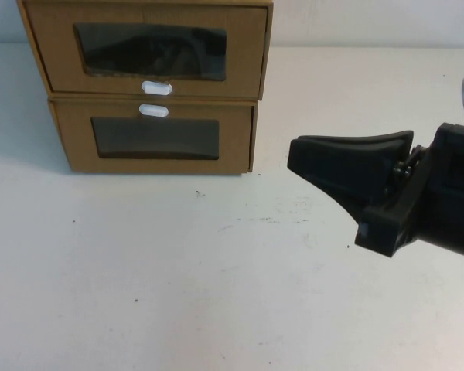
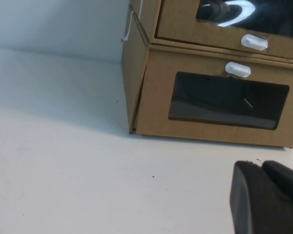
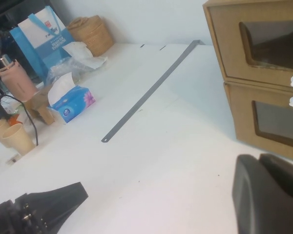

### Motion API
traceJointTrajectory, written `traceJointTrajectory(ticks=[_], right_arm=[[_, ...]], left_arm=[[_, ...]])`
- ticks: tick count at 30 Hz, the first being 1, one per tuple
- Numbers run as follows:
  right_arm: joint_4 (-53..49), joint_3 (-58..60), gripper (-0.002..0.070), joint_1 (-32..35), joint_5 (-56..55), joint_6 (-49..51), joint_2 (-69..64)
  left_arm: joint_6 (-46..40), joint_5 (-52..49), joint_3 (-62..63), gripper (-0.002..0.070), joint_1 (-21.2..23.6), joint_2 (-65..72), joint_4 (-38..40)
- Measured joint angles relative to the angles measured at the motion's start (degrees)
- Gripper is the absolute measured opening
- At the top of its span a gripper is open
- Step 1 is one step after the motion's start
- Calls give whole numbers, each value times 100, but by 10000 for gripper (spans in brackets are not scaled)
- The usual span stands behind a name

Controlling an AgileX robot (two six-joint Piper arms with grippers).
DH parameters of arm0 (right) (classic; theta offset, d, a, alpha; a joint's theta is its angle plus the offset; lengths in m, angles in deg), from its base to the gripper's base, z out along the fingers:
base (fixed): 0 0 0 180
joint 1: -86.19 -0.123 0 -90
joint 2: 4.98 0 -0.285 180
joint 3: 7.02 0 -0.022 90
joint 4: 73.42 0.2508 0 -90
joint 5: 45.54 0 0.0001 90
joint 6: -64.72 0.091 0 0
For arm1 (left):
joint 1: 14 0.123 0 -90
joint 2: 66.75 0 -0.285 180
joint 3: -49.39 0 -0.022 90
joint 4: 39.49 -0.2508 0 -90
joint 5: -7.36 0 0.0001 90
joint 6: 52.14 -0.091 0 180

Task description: Close the shoe box

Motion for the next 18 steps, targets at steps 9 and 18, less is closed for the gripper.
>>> traceJointTrajectory(ticks=[9,18], right_arm=[[0,0,-11,0,-309,0,0],[33,150,-11,172,1127,-181,73]], left_arm=[[13,6,0,-2,0,0,31],[21,15,0,-2,-10,0,36]])
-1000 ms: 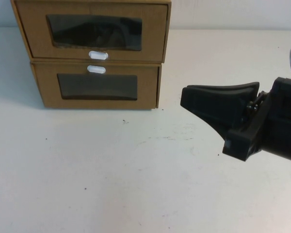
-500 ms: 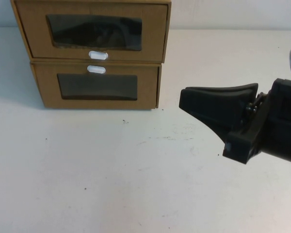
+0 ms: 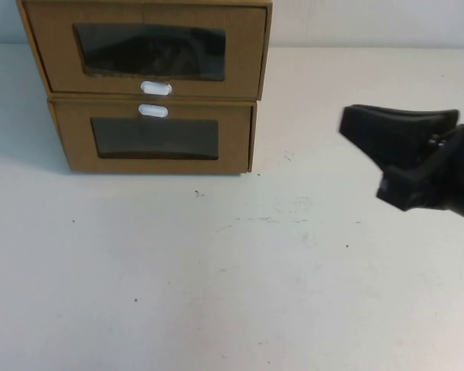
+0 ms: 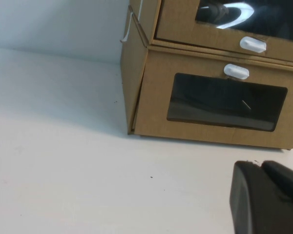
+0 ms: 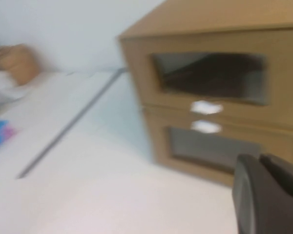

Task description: Close the shoe box

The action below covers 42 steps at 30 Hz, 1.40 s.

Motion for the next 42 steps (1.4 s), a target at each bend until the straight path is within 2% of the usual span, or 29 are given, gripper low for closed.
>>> traceJointTrajectory(ticks=[5,9,12,15,19,25,26,28,31,34,37,42], right_arm=[[27,933,-11,938,304,-690,1001],[35,2239,-11,1795,561,-786,2369],[76,3127,-11,2200,907,-800,3400],[129,3745,-11,2414,1088,-800,4249],[153,3993,-11,2494,1104,-800,5000],[269,3996,-11,2494,1172,-940,5177],[536,3996,-11,2494,1235,-1159,5177],[1751,3996,-11,2494,1523,-2306,5177],[4431,3901,-11,2494,2337,-5301,5304],[6509,3859,-11,2494,3145,-7709,5539],[7332,3917,-11,2516,3369,-8617,5585],[7710,4216,-11,2695,2848,-8908,5595]], left_arm=[[0,0,0,-2,0,0,9],[0,0,0,-2,0,0,9],[19,0,0,-2,0,0,9],[29,0,0,-2,0,0,9],[33,0,0,-2,0,0,9],[33,0,0,-2,0,0,9],[33,0,0,-2,0,0,9],[42,0,0,-2,0,0,9],[42,0,0,-2,0,0,9],[42,0,0,-2,0,0,9],[42,0,0,-2,0,0,9],[42,0,0,-2,0,0,9]])
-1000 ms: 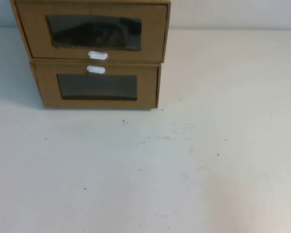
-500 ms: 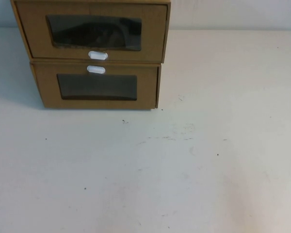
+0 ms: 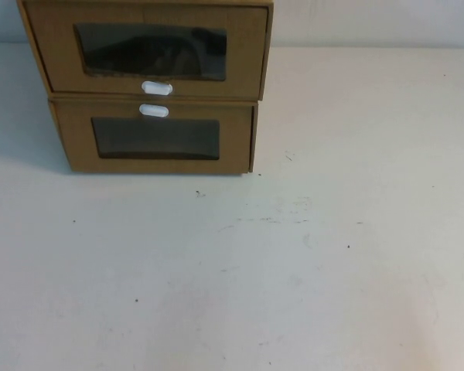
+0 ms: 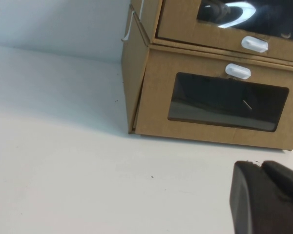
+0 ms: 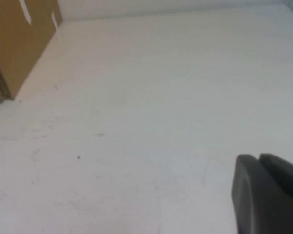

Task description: Close the shoe box

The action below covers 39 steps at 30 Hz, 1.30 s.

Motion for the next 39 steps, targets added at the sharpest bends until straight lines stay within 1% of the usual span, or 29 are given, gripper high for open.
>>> traceJointTrajectory(ticks=[2,6,9,12,21,23,26,28,31,35,39], right_arm=[[14,114,-11,12,-395,-24,0],[14,143,-11,90,-685,-36,0],[14,156,-11,420,-783,-36,0],[14,245,-11,679,-1101,-36,13],[309,360,-11,717,-1352,-63,24],[831,395,-11,717,-1361,-490,24],[2017,462,-11,717,-1361,-1828,24],[2454,471,-11,717,-1231,-2349,24],[2638,471,-11,717,-847,-2629,24],[2734,476,-11,717,-273,-2692,24],[2770,476,-11,717,-209,-2700,24]], left_arm=[[0,0,0,-2,0,0,0],[0,0,0,-2,0,0,0],[0,0,0,-2,0,0,0],[0,0,0,-2,0,0,0],[0,0,0,-2,0,0,0],[0,0,0,-2,0,0,0],[0,0,0,-2,0,0,0],[0,0,0,-2,0,0,0],[0,0,0,-2,0,0,0],[0,0,0,-2,0,0,0],[0,0,0,-2,0,0,0]])
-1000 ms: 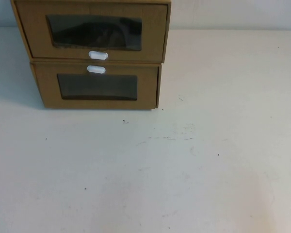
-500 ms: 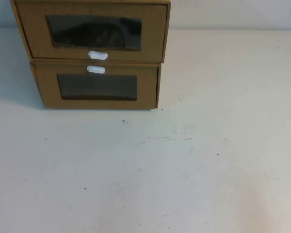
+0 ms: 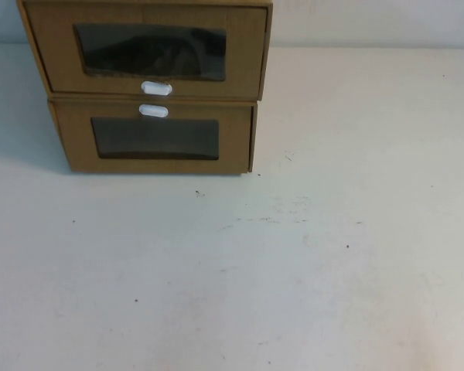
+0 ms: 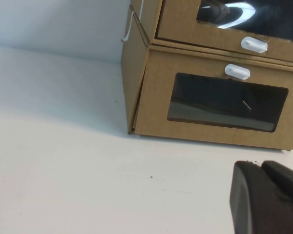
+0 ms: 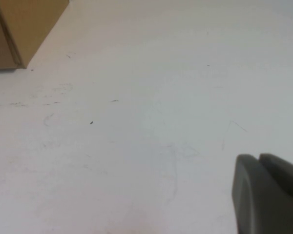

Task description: Close the shoe box

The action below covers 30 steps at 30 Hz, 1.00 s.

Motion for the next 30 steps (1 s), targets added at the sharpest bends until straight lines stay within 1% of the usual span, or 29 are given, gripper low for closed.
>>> traceJointTrajectory(ticks=[14,16,18,20,23,25,27,30], right_arm=[[24,0,-11,0,0,-14,0],[24,0,-11,0,0,-14,0],[24,0,-11,0,0,-14,0],[24,0,-11,0,0,-14,0],[26,0,-11,0,0,-14,0],[26,0,-11,0,0,-14,0],[36,0,-11,0,0,-14,0],[36,0,-11,0,0,-14,0]], left_arm=[[0,0,0,-2,0,0,0],[-25,0,0,-2,0,0,-111],[-61,60,0,-2,0,0,-402],[9,56,0,-2,0,-12,-1072],[817,-126,0,-2,26,-259,-2391],[1286,-369,0,-2,79,-378,-3008],[1516,-643,0,-2,148,-419,-3259],[1645,-1043,0,-2,175,-421,-3398]])
